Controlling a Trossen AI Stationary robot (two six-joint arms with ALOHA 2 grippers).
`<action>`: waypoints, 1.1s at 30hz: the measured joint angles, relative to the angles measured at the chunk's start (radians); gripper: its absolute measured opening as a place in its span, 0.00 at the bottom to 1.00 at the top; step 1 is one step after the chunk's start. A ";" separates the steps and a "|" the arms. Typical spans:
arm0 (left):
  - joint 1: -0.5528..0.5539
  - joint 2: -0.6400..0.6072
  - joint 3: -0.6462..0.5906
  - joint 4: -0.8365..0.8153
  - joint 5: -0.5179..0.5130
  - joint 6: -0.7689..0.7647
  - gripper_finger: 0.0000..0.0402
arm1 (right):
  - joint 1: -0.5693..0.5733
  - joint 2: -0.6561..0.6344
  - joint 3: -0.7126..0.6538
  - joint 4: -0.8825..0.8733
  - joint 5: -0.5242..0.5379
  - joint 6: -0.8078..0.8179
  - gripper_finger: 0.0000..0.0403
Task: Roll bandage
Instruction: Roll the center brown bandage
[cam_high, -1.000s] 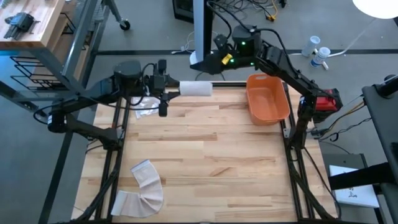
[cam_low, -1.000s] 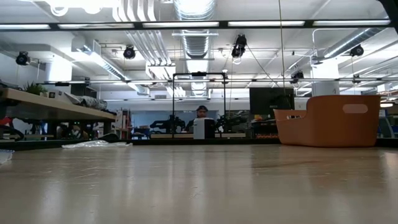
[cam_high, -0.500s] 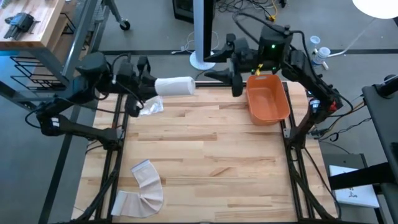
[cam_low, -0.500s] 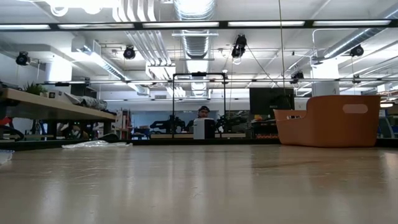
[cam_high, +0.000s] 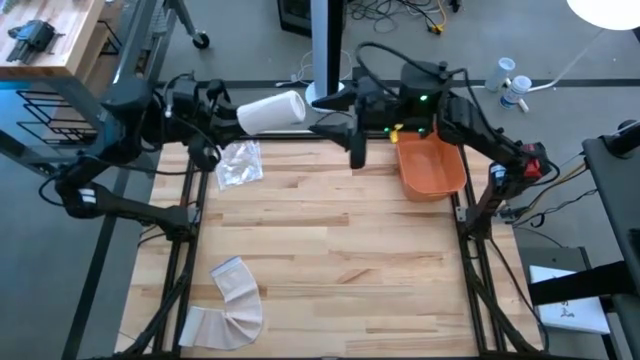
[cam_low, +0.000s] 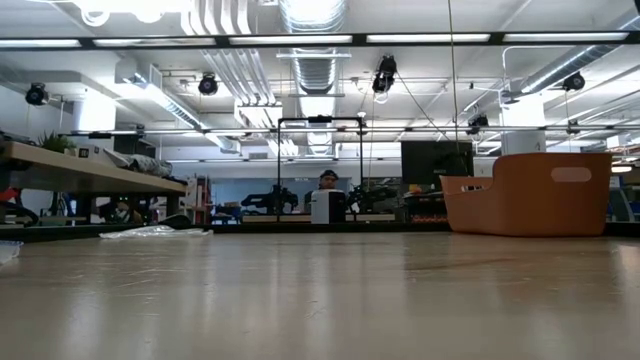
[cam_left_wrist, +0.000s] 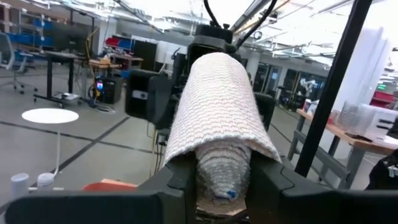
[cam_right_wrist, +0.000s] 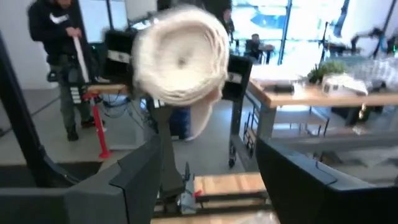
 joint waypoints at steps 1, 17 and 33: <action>0.000 0.007 0.000 0.005 0.001 0.000 0.20 | -0.001 0.013 0.000 0.008 0.001 0.003 0.61; 0.000 0.056 -0.002 0.029 0.002 -0.029 0.20 | -0.003 0.052 0.000 0.034 0.009 -0.051 0.46; 0.000 0.069 -0.005 0.042 0.127 -0.041 0.20 | -0.003 0.052 0.000 -0.032 0.023 -0.252 0.02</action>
